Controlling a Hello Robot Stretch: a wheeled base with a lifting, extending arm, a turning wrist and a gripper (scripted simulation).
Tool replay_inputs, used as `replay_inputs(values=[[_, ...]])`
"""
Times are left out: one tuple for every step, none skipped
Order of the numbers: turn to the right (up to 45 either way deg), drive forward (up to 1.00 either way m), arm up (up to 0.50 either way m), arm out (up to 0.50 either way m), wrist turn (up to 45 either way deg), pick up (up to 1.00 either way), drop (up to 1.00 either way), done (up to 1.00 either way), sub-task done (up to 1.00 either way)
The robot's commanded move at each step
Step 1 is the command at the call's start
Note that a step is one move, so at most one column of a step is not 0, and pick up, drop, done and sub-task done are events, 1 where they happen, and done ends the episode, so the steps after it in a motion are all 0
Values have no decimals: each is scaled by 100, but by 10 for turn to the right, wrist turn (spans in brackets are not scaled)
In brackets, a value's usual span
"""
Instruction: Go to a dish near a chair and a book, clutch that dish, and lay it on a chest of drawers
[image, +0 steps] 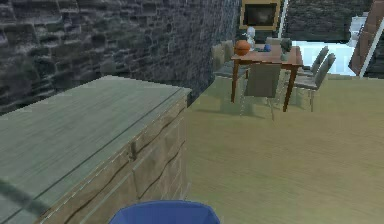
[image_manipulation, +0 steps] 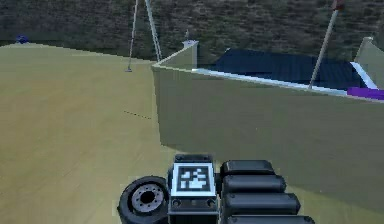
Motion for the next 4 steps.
replay_inputs(values=[[30,0,0,0,0,0,0,0,0],[-450,0,0,0,0,0,0,0,0],[-450,0,0,0,0,0,0,0,0],[-420,0,0,0,0,0,0,0,0]])
